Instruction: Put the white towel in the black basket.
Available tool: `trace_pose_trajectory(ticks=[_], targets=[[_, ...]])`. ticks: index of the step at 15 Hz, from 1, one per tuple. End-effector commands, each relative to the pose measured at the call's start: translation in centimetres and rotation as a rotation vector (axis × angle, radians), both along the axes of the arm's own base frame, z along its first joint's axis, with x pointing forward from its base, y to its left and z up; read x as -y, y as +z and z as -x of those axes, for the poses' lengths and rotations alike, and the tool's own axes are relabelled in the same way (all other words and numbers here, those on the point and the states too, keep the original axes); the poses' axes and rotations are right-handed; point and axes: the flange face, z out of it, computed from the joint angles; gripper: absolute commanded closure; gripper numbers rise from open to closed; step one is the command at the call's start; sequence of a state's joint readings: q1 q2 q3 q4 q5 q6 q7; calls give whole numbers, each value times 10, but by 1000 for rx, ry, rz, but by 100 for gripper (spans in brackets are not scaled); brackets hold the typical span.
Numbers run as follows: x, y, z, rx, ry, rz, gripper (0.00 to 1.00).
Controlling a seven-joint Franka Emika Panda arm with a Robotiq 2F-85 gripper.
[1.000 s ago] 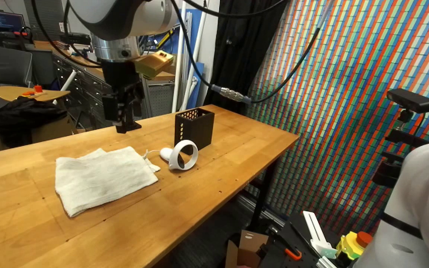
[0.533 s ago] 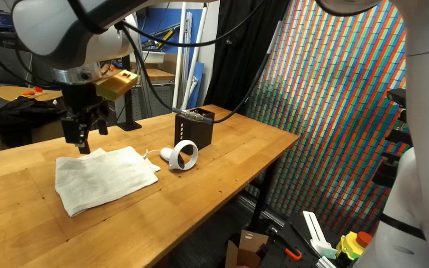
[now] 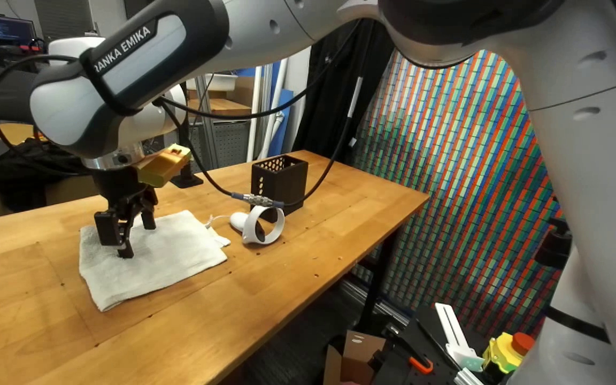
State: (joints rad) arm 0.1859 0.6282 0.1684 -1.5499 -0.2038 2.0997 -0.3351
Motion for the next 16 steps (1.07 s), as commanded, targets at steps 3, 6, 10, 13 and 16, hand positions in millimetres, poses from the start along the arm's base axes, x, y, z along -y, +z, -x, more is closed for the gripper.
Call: trace_pose_trajectory(ticks=[3,6,10,13,16], targets=[[15,-31,-19,-41,11,-47,0],[17,-35,-20,-55,21,-54,32],[24,-34,-20,-57,19,-54,64],[31,-28,-21,-52,11,-53,86],[40,-17,-19,-44,-4,-54,100]])
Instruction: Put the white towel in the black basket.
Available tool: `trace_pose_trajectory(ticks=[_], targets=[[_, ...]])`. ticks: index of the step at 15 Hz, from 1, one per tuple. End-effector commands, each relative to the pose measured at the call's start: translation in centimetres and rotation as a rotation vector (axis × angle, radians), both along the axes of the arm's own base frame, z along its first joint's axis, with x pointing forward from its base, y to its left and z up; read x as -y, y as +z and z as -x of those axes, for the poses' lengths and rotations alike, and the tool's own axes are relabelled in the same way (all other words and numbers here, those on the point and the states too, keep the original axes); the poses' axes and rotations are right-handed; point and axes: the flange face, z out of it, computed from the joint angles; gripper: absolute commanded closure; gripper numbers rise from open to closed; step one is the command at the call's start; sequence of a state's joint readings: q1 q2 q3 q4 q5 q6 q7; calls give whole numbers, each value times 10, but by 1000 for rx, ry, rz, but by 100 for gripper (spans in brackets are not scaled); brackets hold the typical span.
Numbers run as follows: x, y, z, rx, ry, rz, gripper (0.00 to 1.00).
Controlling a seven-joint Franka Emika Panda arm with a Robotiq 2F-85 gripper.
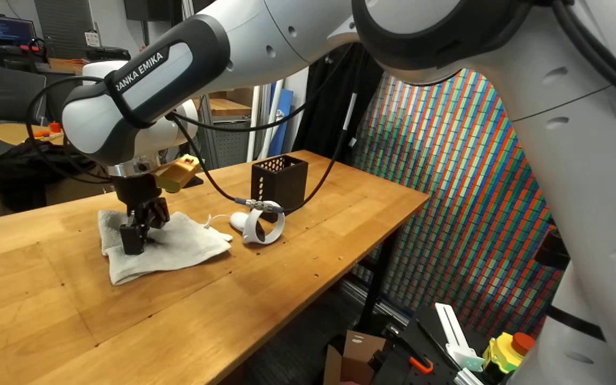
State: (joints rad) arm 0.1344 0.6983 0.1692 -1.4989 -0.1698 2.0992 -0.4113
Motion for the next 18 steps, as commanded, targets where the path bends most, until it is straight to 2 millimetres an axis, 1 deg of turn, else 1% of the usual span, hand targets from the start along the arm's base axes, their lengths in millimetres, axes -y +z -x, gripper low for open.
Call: trace_pose_trajectory(ticks=[1,2,3,5,9,12,14,16,18], targets=[[10,15,2,-6,-15,-20,98],[12,21,4,-5,-26,-15,97],[12,31,8,0,-39,-17,100],[13,53,14,19,-57,-21,100],[18,113,33,72,-115,-43,100],[24,167,56,110,-149,-72,100],[38,200,71,139,-179,-68,100],[60,229,86,166,-220,-52,100],[87,252,99,188,-255,-37,100]])
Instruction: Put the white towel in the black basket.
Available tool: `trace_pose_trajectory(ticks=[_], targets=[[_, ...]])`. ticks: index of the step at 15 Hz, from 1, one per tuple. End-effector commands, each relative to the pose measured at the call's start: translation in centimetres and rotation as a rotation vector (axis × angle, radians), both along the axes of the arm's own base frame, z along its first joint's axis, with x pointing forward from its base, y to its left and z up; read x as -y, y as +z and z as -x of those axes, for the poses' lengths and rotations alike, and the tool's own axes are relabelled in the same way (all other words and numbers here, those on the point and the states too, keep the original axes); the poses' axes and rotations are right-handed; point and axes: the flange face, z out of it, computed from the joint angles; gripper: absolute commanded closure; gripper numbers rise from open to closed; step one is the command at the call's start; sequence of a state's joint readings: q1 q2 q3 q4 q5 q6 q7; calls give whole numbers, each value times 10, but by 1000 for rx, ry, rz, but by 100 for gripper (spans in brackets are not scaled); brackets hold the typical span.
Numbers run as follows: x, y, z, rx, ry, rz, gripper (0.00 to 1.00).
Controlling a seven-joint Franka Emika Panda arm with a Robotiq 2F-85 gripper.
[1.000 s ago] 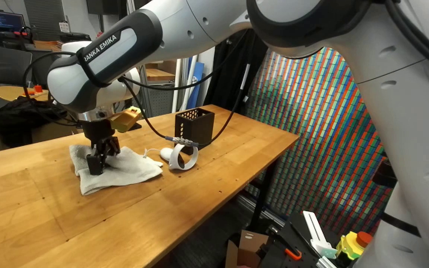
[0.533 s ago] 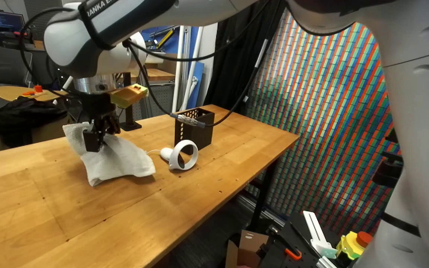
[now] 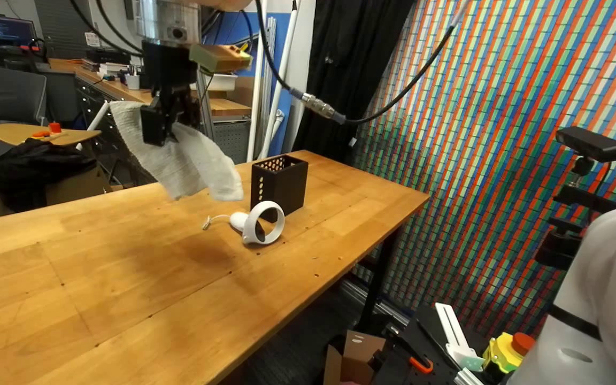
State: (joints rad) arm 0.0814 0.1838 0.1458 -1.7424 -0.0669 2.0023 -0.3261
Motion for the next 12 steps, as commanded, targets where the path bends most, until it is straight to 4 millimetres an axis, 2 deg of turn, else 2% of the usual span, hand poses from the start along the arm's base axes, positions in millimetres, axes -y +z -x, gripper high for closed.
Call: trace_pose_trajectory(ticks=[1,5,7,12], targets=[[51,42,35,35,-82,13,100],[116,66,52,70,-167,33,100],[146,70,55,81,-205,40,100],[212,59,49,78,-260,24,100]])
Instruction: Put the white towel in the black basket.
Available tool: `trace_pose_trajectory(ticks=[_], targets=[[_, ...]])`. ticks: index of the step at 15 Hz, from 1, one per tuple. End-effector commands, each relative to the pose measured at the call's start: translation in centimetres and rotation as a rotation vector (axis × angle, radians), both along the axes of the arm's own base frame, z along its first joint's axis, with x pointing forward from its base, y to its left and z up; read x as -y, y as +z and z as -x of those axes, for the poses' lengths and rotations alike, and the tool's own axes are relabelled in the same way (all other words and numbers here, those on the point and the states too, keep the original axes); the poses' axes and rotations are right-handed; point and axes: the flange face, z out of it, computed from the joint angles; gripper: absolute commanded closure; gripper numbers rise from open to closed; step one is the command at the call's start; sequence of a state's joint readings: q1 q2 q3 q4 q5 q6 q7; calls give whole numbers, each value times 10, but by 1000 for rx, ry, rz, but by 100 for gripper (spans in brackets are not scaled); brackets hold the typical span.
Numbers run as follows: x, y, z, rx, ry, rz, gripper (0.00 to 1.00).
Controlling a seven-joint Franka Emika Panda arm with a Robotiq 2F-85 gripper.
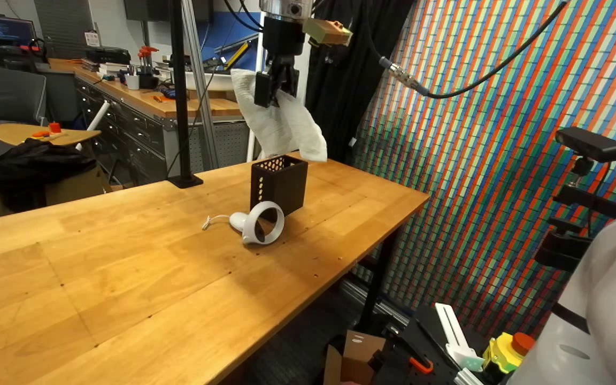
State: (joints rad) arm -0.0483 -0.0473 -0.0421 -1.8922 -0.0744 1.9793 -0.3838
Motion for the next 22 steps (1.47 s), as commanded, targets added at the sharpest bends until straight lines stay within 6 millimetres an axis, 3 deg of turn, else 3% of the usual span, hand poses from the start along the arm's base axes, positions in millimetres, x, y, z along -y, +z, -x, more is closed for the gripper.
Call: trace_pose_trajectory(ticks=[1,6,12,22], targets=[[33,-5,-4,23,-9,-12,100],[55,-31,-21,2,-13,-13,100],[65,-54,-44,12,10,-17,100],[68,-141,-64,-83,28,-114,100]])
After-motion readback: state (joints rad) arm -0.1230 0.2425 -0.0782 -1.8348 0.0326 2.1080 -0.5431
